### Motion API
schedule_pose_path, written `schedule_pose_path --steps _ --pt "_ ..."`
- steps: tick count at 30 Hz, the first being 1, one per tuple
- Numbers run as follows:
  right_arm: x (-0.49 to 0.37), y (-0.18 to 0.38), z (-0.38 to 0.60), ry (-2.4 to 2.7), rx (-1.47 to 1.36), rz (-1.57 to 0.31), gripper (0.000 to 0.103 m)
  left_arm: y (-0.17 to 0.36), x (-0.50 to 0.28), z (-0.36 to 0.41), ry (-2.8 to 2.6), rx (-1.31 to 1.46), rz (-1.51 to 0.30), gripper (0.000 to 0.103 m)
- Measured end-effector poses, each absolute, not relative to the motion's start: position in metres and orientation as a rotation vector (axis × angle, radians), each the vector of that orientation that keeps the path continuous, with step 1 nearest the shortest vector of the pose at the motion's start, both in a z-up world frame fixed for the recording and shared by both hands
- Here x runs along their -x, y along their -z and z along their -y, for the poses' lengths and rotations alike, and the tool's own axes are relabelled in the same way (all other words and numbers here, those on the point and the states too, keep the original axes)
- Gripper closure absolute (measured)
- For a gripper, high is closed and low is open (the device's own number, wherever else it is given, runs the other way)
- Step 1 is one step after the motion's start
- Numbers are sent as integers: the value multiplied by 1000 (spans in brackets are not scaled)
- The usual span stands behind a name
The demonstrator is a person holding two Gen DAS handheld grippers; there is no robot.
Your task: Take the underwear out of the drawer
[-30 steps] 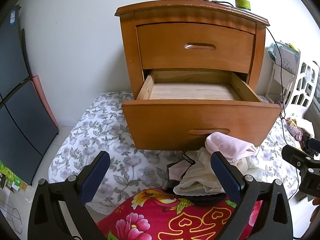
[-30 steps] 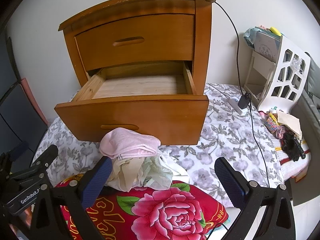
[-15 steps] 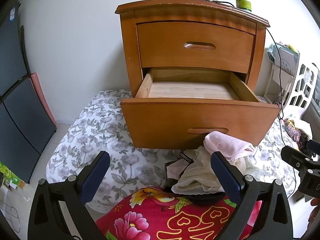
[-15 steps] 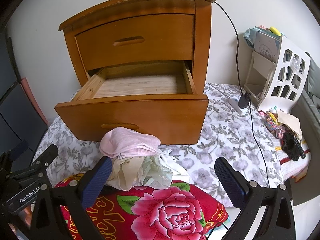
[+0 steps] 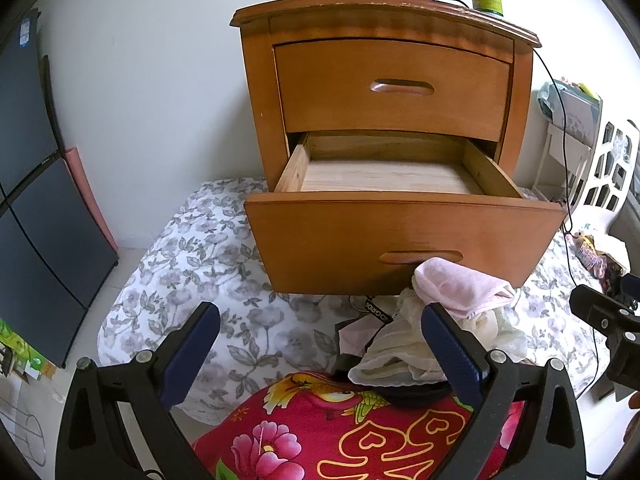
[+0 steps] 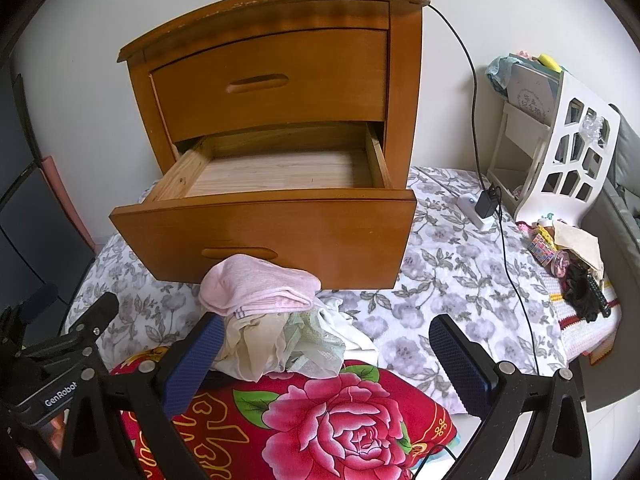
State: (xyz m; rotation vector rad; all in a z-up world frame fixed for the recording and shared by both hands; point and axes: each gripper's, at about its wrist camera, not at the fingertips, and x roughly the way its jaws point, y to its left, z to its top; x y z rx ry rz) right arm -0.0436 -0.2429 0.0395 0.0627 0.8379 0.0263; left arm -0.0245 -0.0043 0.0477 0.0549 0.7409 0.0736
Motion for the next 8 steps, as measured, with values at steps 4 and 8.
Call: schedule_pose_path --steps 4,8 --pt "43 -39 243 -26 -64 -839 0 -49 26 3 -75 -57 -726 2" --pt "43 -39 242 -27 -63 -840 0 -49 24 1 -75 -50 -727 2"
